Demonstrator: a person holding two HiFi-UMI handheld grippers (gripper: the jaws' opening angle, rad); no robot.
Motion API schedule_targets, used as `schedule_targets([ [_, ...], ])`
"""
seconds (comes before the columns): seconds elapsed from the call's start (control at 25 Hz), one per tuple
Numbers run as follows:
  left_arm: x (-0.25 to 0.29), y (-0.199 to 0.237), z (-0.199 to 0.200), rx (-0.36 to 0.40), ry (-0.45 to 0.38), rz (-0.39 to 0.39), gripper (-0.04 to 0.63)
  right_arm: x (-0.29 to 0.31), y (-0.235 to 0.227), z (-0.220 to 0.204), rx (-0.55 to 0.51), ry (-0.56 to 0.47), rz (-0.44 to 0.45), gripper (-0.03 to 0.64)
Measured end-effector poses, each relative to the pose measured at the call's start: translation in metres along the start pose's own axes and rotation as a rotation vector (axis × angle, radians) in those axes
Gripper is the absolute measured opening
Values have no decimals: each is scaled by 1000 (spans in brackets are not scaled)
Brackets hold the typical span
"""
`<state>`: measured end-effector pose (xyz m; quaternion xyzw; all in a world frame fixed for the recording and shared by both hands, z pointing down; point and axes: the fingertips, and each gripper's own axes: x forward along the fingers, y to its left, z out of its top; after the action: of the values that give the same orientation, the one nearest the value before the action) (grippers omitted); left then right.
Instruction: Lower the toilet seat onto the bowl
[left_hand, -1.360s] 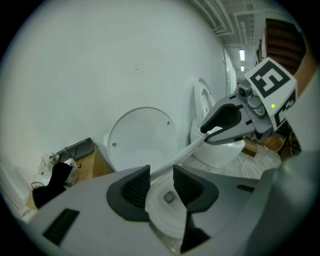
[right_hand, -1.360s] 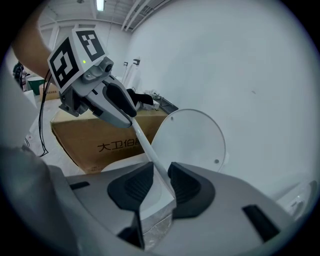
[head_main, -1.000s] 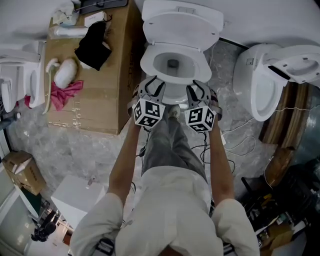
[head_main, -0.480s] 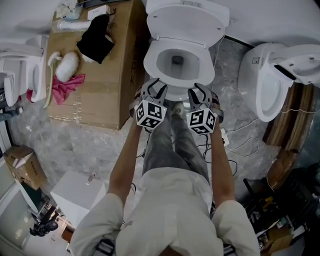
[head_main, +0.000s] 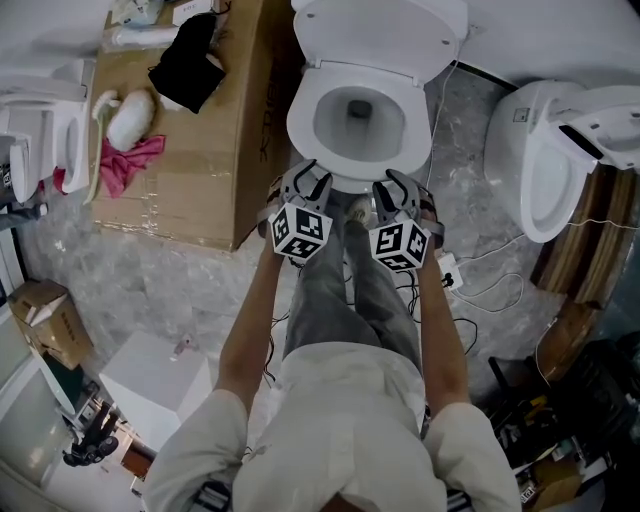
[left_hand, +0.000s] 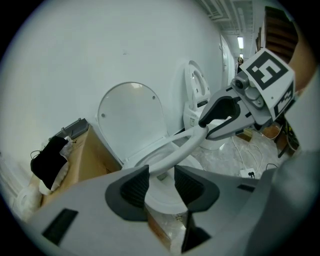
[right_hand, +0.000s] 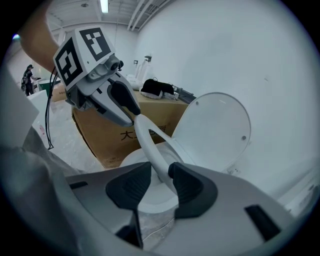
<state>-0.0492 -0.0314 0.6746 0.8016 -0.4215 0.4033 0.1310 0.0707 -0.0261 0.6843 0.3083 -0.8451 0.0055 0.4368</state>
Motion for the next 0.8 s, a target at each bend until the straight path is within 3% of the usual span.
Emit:
schedule_targets([
  [0.48,11,-19,-39,30,57,-39,186,13,33,-28,6,42,38,155],
  [0.8,22,-33,-70,63,55,-77,196,24,58,-53,25,76,-5,156],
])
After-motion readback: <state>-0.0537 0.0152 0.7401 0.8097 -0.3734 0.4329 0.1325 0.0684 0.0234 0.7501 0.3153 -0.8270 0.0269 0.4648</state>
